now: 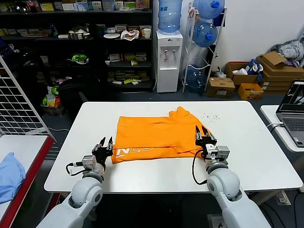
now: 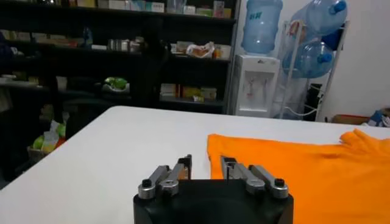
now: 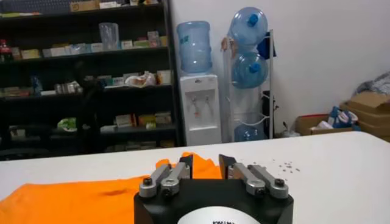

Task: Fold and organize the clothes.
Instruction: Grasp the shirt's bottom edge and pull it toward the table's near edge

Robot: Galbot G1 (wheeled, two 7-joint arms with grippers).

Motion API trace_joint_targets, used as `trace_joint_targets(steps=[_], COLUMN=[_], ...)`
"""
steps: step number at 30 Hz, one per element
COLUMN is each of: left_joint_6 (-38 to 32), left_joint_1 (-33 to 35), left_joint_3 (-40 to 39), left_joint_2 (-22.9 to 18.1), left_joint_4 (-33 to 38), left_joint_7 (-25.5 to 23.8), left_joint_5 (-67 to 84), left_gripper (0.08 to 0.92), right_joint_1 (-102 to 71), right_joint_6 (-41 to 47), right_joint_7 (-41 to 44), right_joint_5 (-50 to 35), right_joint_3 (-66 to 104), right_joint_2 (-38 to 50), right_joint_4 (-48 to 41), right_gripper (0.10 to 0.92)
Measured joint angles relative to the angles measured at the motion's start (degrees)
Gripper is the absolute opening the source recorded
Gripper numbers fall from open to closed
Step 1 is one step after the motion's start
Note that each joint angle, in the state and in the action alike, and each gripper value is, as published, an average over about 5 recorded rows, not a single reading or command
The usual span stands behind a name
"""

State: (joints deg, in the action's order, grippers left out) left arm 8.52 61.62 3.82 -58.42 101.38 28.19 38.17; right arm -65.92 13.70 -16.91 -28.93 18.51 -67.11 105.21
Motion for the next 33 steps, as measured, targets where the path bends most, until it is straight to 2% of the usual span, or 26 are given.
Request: trace_joint_targets(steps=[10,15,26,29,33], left_joint_6=[-0.15,-0.3,0.29,0.43,0.5], left_joint_1=[6.06,9.43,11.55,11.55,11.35], left_joint_3=[2.53,2.95,1.94,1.58,1.27], left_joint_2=[1.89,1.52,0.34,0.12,-0.13], left_joint_4=[3.29,3.53,4.21,3.91,3.37], left_joint_7=[-1.82,-2.61,-3.09,-3.06,-3.05], left_joint_5=[0.43,0.74,0.71,0.51,0.16], left_gripper=[0.764,0.893,0.921,0.921,0.901], right_joint_1=[-7.96,-11.49,-14.06,-14.0,-13.6], right_joint_6=[-2.1,-1.98,0.41,0.8,1.12], right_joint_7=[4.82,6.5,8.13,8.39,8.73], right_joint_5=[1.52,1.2,-0.39,-0.64,-0.77], right_joint_3=[3.31,4.64,5.04,4.83,4.42], right_joint_2=[4.23,5.9,6.72,6.74,6.67], right_joint_4=[1.33,1.32,-0.2,-0.72,-1.45], right_gripper=[0.828,0.913,0.915,0.869,0.753])
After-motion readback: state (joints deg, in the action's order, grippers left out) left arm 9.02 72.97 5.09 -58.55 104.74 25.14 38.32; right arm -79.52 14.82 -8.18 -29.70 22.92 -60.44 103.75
